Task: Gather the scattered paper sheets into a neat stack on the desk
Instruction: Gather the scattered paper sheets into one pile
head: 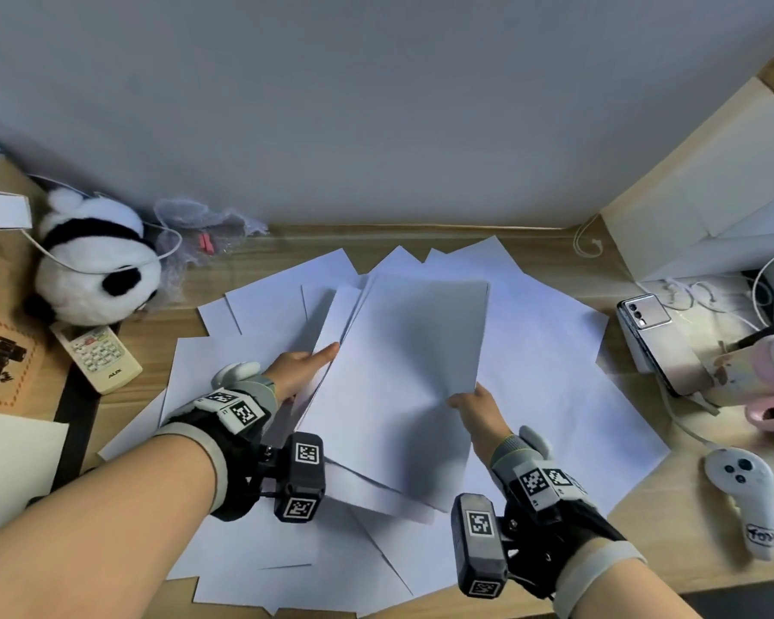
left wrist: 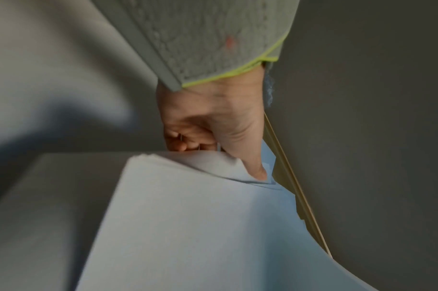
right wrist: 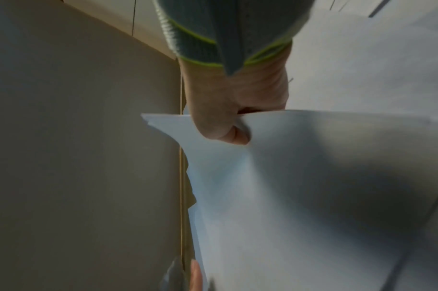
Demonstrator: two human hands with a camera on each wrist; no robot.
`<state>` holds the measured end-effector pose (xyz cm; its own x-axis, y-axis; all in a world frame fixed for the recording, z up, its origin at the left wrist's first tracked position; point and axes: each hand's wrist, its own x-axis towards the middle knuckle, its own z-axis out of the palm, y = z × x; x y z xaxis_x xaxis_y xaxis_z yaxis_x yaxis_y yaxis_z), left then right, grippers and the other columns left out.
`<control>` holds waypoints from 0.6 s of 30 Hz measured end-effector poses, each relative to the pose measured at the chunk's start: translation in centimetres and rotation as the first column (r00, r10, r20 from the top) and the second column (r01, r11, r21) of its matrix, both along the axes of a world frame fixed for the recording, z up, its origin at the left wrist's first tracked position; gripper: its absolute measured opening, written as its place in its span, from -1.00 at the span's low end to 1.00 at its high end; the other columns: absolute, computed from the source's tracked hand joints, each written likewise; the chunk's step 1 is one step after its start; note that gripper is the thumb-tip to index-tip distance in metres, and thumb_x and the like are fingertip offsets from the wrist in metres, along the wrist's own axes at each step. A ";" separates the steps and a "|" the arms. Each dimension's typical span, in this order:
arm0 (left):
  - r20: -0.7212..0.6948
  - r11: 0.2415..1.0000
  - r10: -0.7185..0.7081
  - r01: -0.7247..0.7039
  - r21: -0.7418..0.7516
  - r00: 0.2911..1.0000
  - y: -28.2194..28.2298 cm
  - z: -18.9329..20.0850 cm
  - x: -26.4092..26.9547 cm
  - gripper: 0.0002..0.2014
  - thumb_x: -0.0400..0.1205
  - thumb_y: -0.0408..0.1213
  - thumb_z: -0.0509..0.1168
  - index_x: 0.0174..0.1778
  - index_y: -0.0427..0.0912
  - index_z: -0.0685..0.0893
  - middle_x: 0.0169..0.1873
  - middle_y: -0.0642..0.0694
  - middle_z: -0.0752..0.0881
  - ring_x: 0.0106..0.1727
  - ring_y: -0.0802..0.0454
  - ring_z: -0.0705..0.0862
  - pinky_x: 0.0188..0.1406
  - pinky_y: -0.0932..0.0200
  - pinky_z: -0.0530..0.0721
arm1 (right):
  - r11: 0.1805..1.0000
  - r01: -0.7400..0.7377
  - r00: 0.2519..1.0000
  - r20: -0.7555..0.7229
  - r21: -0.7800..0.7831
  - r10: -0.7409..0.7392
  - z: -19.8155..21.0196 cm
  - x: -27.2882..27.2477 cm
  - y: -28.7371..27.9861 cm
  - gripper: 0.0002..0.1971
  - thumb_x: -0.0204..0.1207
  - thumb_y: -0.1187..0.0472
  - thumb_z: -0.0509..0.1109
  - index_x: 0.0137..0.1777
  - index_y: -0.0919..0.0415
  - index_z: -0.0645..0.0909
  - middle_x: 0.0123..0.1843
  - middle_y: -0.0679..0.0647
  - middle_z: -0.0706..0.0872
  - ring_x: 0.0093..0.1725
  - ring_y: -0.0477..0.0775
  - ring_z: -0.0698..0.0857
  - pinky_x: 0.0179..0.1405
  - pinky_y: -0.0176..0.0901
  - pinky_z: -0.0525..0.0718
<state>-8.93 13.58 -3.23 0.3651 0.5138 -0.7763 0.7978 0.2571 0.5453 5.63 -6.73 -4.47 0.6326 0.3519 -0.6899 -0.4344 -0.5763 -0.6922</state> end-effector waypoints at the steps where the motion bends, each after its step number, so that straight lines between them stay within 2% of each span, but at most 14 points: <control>1: -0.017 1.000 -0.013 0.012 -0.029 1.000 0.0 -0.3 -0.1 -0.10 0.37 0.31 0.37 0.52 -0.23 0.44 0.28 -0.11 0.64 0.31 -0.11 0.59 0.32 0.12 0.51 | 1.000 0.003 1.000 0.000 -0.020 -0.003 0.2 0.4 -0.2 -0.83 0.40 0.48 0.18 -0.25 0.21 0.49 -0.26 0.16 0.49 -0.25 0.11 0.43 -0.30 -0.15 0.37; 2: -0.028 0.998 -0.028 0.026 -0.057 0.999 -0.2 -0.4 -0.3 0.08 0.23 0.35 0.44 0.56 -0.25 0.35 0.45 -0.12 0.54 0.48 -0.11 0.49 0.49 0.07 0.42 | 1.000 0.006 1.000 -0.008 -0.030 -0.006 0.4 0.6 -0.3 -0.91 0.30 0.40 0.24 -0.31 0.20 0.47 -0.27 0.16 0.47 -0.22 0.12 0.42 -0.26 -0.13 0.36; 3: -0.025 0.996 -0.039 0.037 -0.084 0.999 -0.6 -0.8 -0.3 0.22 0.11 0.35 0.50 0.59 -0.27 0.27 0.52 -0.14 0.46 0.55 -0.11 0.42 0.57 0.02 0.35 | 1.000 0.000 1.000 -0.018 -0.028 -0.001 0.8 0.9 -0.5 -0.94 0.18 0.33 0.26 -0.34 0.20 0.47 -0.30 0.16 0.47 -0.23 0.13 0.42 -0.26 -0.12 0.35; 4: -0.017 0.995 -0.037 0.035 -0.098 0.999 -1.1 -1.4 -0.4 0.29 0.03 0.32 0.56 0.59 -0.29 0.24 0.53 -0.17 0.45 0.55 -0.13 0.42 0.59 -0.02 0.33 | 1.000 -0.017 0.999 -0.030 -0.012 0.016 1.1 1.1 -0.7 -0.91 0.11 0.31 0.26 -0.35 0.21 0.48 -0.33 0.16 0.49 -0.25 0.13 0.44 -0.27 -0.13 0.37; 6: -0.027 0.993 -0.022 0.019 -0.121 0.999 -1.6 -4.5 -0.9 0.27 -0.10 0.20 0.66 0.50 -0.32 0.37 0.44 -0.23 0.56 0.45 -0.14 0.55 0.54 -0.09 0.43 | 0.997 -0.073 0.996 -0.047 -0.003 0.072 1.3 1.5 -0.9 -0.92 0.19 0.34 0.29 -0.29 0.25 0.52 -0.35 0.15 0.53 -0.30 0.14 0.49 -0.32 -0.16 0.42; 8: -0.034 0.991 0.004 -0.009 -0.134 0.999 -2.7 -6.2 -1.1 0.05 0.05 -0.01 0.67 0.44 -0.35 0.44 0.38 -0.27 0.62 0.39 -0.17 0.61 0.50 -0.11 0.49 | 0.989 -0.143 0.990 -0.017 -0.044 0.142 1.0 2.0 -1.4 -0.92 0.39 0.41 0.27 -0.25 0.24 0.55 -0.35 0.12 0.56 -0.31 0.13 0.50 -0.35 -0.17 0.44; 10: -0.094 0.992 -0.006 -0.006 -0.123 0.996 -4.5 -3.8 -1.2 -0.08 0.26 -0.11 0.56 0.50 -0.39 0.36 0.47 -0.25 0.51 0.46 -0.20 0.53 0.52 -0.08 0.45 | 0.976 -0.159 0.982 0.077 -0.150 0.172 0.2 2.7 -2.1 -0.81 0.43 0.37 0.25 -0.38 0.15 0.51 -0.39 0.09 0.52 -0.35 0.11 0.46 -0.39 -0.18 0.39; 12: -0.202 0.998 -0.015 0.002 -0.063 0.979 -5.9 -2.9 -1.6 -0.36 0.55 -0.29 0.38 0.49 -0.49 0.34 0.50 -0.32 0.42 0.52 -0.25 0.45 0.46 0.00 0.49 | 0.960 -0.117 0.974 0.160 -0.253 0.161 -0.4 3.4 -2.9 -0.74 0.41 0.34 0.24 -0.48 0.10 0.42 -0.44 0.06 0.48 -0.39 0.09 0.41 -0.42 -0.19 0.34; 14: -0.239 0.999 0.025 -0.034 -0.034 0.971 -6.2 -3.2 -2.2 -0.51 0.59 -0.47 0.30 0.43 -0.53 0.41 0.44 -0.43 0.50 0.45 -0.34 0.51 0.18 0.03 0.60 | 0.954 -0.109 0.977 0.148 -0.278 0.155 -0.4 3.6 -3.3 -0.70 0.37 0.36 0.20 -0.53 0.10 0.28 -0.50 0.05 0.36 -0.46 0.07 0.31 -0.49 -0.22 0.20; 15: -0.240 0.996 0.084 -0.091 -0.018 0.967 -6.3 -3.3 -2.5 -0.51 0.55 -0.52 0.32 0.41 -0.54 0.44 0.38 -0.46 0.55 0.40 -0.36 0.57 0.15 0.01 0.62 | 0.953 -0.121 0.982 0.107 -0.279 0.156 -0.4 3.7 -3.4 -0.72 0.34 0.35 0.18 -0.53 0.10 0.26 -0.49 0.06 0.35 -0.46 0.07 0.32 -0.49 -0.24 0.15; 18: -0.273 0.981 0.191 -0.194 0.015 0.943 -6.7 -2.8 -3.1 -0.47 0.49 -0.52 0.38 0.39 -0.55 0.46 0.04 -0.34 0.66 0.13 -0.23 0.63 0.29 -0.07 0.61 | 0.949 -0.158 0.986 -0.094 -0.272 0.137 -0.3 3.9 -3.7 -0.77 0.49 0.32 0.20 -0.40 0.18 0.44 -0.39 0.09 0.57 -0.42 0.09 0.57 -0.43 -0.26 0.36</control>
